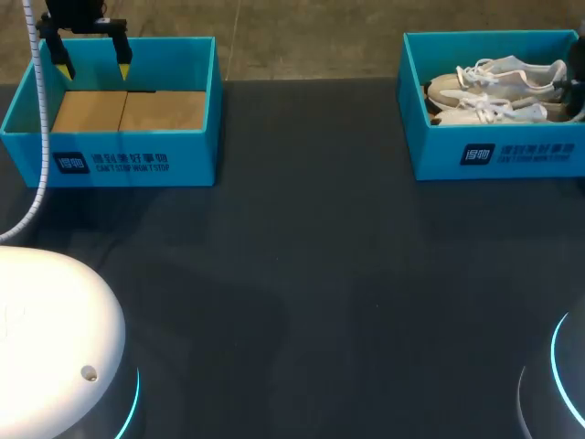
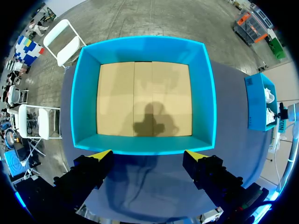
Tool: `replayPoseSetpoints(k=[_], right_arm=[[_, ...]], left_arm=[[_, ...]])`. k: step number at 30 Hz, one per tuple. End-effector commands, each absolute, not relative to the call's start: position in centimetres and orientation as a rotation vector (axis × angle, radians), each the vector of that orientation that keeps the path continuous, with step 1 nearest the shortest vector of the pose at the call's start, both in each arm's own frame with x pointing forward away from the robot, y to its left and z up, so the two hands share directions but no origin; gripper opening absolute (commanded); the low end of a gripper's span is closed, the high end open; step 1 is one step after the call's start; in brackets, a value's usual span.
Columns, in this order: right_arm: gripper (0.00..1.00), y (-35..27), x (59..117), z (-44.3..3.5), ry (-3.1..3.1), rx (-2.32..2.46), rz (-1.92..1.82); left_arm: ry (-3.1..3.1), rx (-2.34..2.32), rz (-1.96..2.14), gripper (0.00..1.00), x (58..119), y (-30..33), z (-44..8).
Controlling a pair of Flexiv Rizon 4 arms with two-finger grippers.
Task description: Take the shoe out of the shoebox, open the shoe tongue, remove and reinsert the insole, then place the shoe into the shoebox
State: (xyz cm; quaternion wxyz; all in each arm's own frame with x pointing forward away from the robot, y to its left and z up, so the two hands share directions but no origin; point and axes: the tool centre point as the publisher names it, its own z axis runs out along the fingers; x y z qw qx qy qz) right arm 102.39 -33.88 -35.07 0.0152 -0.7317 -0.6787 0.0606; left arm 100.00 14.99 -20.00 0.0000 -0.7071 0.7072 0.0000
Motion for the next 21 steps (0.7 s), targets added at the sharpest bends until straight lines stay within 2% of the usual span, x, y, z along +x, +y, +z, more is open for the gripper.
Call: replayPoseSetpoints(k=[1,21], right_arm=[[0.00,-33.6,101.9,-32.6,-2.121,-2.310,0.169],[0.00,-32.8,103.1,-24.8,-2.076,-2.484,0.203]], left_arm=[[2.222,-2.221,0.000,1.00,100.0,15.0,-20.0],[2.222,-2.221,0.000,1.00,100.0,15.0,-20.0]])
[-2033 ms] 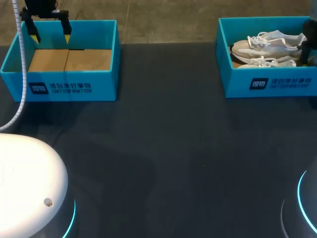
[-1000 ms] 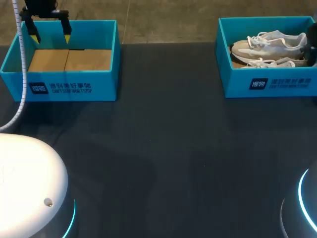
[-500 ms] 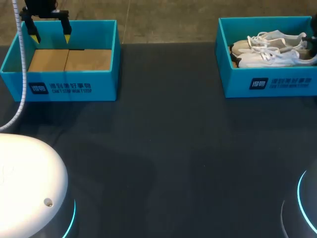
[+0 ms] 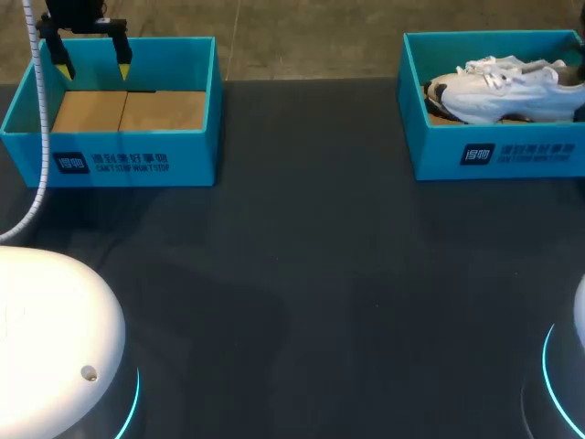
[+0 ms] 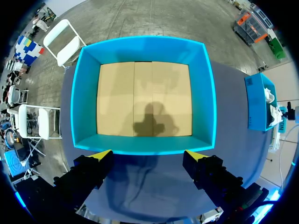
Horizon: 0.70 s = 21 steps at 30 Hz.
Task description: Take the shoe out of the shoebox, open the shoe tongue, remove and reinsert the insole, then place the shoe into the shoebox
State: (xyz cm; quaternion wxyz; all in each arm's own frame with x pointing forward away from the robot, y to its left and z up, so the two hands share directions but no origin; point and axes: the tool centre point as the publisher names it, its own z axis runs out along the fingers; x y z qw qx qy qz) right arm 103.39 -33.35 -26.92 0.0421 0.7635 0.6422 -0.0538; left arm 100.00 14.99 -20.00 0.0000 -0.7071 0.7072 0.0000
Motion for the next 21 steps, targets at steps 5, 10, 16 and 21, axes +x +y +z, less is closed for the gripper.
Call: replayPoseSetpoints(k=[5,10,16,21], right_arm=[[0.00,-32.2,102.8,-22.5,1.903,2.326,-0.242],[0.00,-31.5,102.2,-20.3,1.879,2.315,-0.253],[0.00,-30.8,102.0,-18.0,1.843,2.316,-0.287],[0.00,-29.8,100.3,-16.3,1.817,2.331,-0.299]], left_arm=[[2.222,-2.221,0.000,1.00,100.0,15.0,-20.0],[2.222,-2.221,0.000,1.00,100.0,15.0,-20.0],[2.222,-2.221,0.000,1.00,100.0,15.0,-20.0],[2.222,-2.221,0.000,1.00,100.0,15.0,-20.0]])
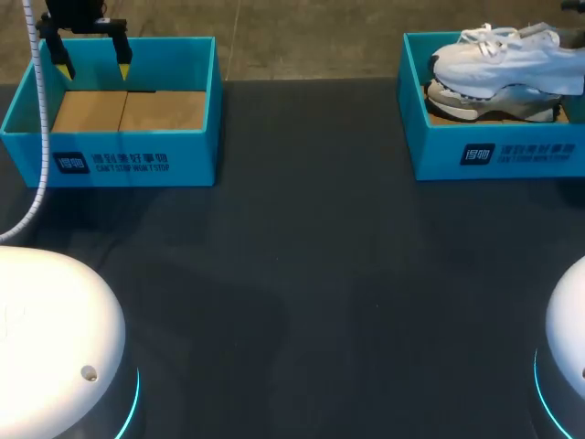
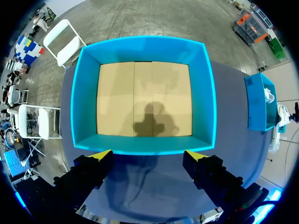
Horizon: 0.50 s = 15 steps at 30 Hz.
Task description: Take the shoe out of the shoebox, open the shoe tongue, remove and reinsert the insole, then place the shoe into the shoebox
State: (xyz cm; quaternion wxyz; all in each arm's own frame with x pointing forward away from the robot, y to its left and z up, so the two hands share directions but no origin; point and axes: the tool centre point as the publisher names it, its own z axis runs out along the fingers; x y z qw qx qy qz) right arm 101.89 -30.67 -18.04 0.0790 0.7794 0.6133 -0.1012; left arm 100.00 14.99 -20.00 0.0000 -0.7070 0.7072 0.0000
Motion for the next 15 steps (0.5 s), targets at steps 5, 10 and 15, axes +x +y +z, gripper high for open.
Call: replayPoseSetpoints(k=[5,10,15], right_arm=[[0.00,-28.2,97.4,-14.8,1.780,2.342,-0.285],[0.00,-25.7,93.6,-13.3,1.742,2.354,-0.243],[0.00,-23.6,90.0,-13.2,1.711,2.366,-0.215]], left_arm=[[2.222,-2.221,0.000,1.00,100.0,15.0,-20.0],[2.222,-2.221,0.000,1.00,100.0,15.0,-20.0],[2.222,-2.221,0.000,1.00,100.0,15.0,-20.0]])
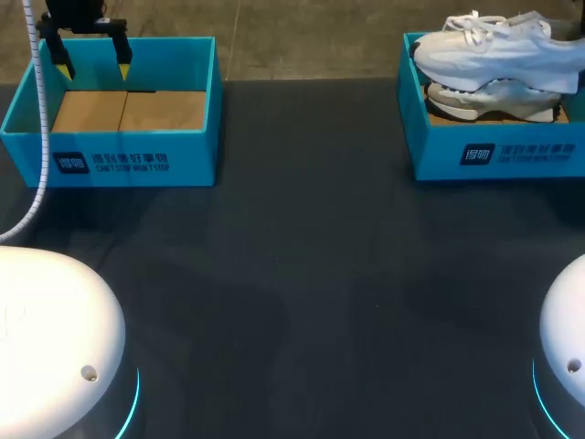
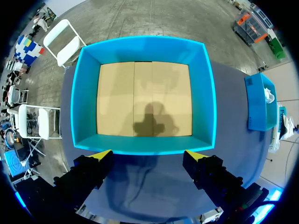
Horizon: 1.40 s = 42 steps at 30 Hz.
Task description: Take the shoe out of the shoebox, open the shoe tongue, remove and reinsert the insole, then place the shoe into the shoebox
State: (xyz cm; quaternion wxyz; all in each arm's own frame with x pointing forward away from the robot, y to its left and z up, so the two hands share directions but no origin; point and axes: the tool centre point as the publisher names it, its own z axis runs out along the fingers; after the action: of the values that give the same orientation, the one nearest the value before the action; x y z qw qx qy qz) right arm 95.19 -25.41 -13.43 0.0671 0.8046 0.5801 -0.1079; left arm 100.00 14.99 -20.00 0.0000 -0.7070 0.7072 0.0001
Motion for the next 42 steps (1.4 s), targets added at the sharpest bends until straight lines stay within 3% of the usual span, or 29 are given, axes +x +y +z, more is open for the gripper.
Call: replayPoseSetpoints(k=[1,14,32,42], right_arm=[[0.00,-23.0,89.2,-13.2,1.705,2.368,-0.209],[0.00,-15.4,81.4,-13.9,1.688,2.359,-0.191],[0.00,-15.4,81.4,-13.9,1.688,2.359,-0.191],[0.00,-10.0,76.4,-16.5,1.718,2.416,-0.140]], left_arm=[[2.222,-2.221,0.000,1.00,100.0,15.0,-20.0],[2.222,-2.221,0.000,1.00,100.0,15.0,-20.0],[2.222,-2.221,0.000,1.00,100.0,15.0,-20.0],[2.222,-2.221,0.000,1.00,100.0,15.0,-20.0]])
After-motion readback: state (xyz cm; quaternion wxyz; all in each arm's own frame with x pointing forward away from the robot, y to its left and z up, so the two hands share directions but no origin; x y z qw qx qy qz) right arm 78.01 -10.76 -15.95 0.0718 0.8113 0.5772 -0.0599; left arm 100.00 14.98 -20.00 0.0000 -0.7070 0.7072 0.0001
